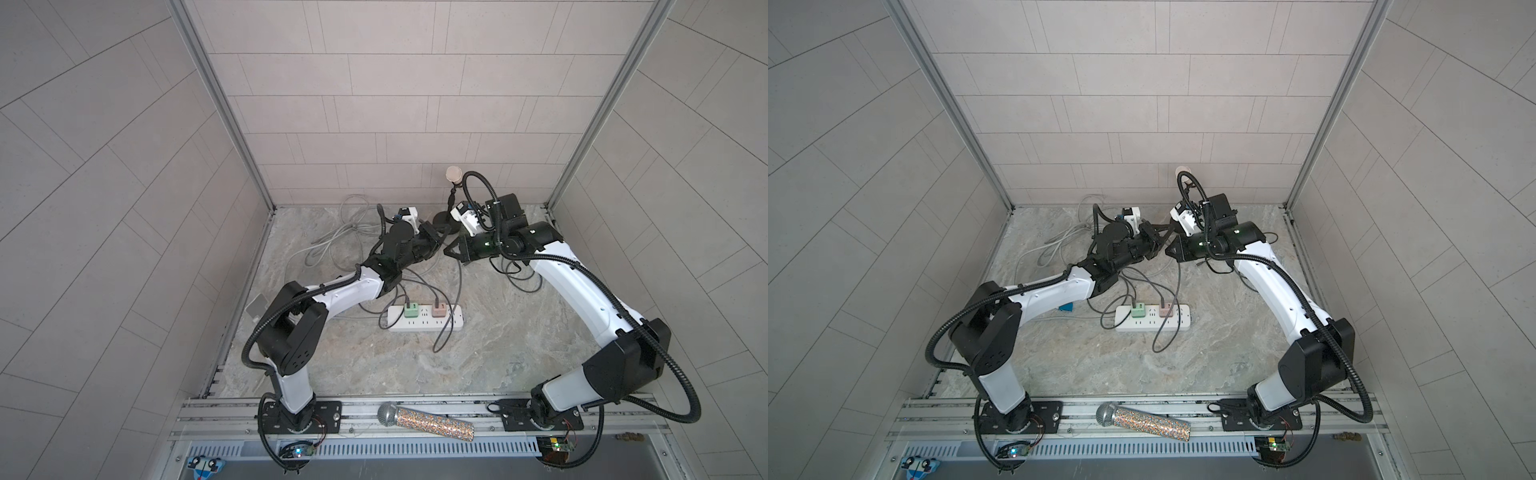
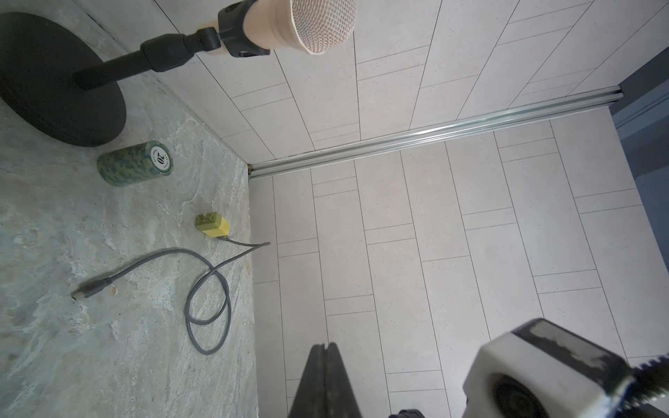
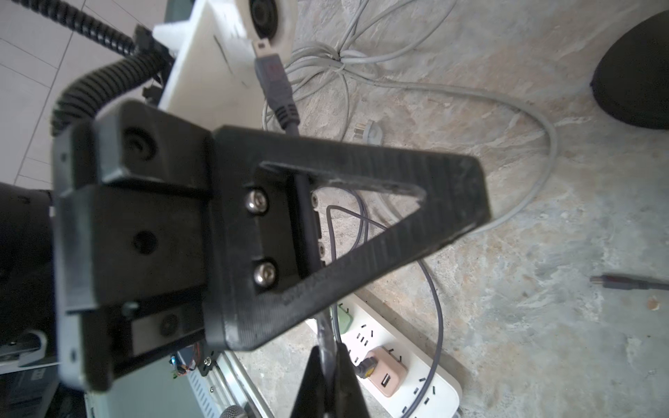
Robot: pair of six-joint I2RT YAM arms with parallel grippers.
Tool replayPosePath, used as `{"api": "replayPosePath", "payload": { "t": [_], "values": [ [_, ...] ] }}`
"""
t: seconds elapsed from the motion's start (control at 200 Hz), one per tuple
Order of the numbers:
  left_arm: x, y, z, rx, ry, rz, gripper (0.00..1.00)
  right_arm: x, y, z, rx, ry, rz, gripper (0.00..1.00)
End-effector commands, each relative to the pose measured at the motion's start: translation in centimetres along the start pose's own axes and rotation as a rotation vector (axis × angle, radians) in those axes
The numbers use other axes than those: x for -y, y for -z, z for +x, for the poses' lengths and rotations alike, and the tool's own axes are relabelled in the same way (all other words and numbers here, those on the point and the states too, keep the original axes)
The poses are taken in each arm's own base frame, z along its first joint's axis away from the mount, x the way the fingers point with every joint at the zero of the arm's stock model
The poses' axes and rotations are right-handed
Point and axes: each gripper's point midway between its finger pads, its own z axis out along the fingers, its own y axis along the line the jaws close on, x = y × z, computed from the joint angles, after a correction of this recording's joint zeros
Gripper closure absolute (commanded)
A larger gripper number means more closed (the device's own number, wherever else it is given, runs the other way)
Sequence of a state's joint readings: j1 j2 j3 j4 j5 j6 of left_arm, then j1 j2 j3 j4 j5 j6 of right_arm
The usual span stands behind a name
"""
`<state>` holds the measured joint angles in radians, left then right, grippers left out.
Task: Charge mp3
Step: Pick up the charging cable from the center of the board.
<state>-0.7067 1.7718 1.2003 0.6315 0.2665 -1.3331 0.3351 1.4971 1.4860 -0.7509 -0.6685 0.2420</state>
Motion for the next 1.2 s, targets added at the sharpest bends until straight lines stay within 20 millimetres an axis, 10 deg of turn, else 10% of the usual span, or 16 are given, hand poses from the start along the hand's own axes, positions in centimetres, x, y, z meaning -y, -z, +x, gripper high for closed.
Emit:
{"api": "replayPosePath", "payload": {
  "t": [0.0,0.12,0.275,0.751,1.196],
  "values": [
    [1.8,1.1,0.8,-0.022,-0.009,0.050,0.76,-0.7,1.4,0.9,-0.002,0.081,0.048,1.00],
    [0.6,4.6,-3.5,0.078,0.017,-0.026,0.43,-0.3,2.7,3.3,-0.009,0.134,0.097,1.00],
    [0.8,8.0,-6.3,0.129,0.031,-0.095,0.28,-0.9,3.7,4.5,0.044,0.185,0.074,1.00],
    [0.4,7.4,-3.7,-0.027,0.086,-0.129,0.29,-2.2,3.8,4.2,0.017,0.237,0.057,1.00],
    [-0.9,6.9,-2.8,-0.064,0.123,-0.156,0.50,-1.7,3.1,4.5,-0.028,0.289,0.118,1.00]
  ]
}}
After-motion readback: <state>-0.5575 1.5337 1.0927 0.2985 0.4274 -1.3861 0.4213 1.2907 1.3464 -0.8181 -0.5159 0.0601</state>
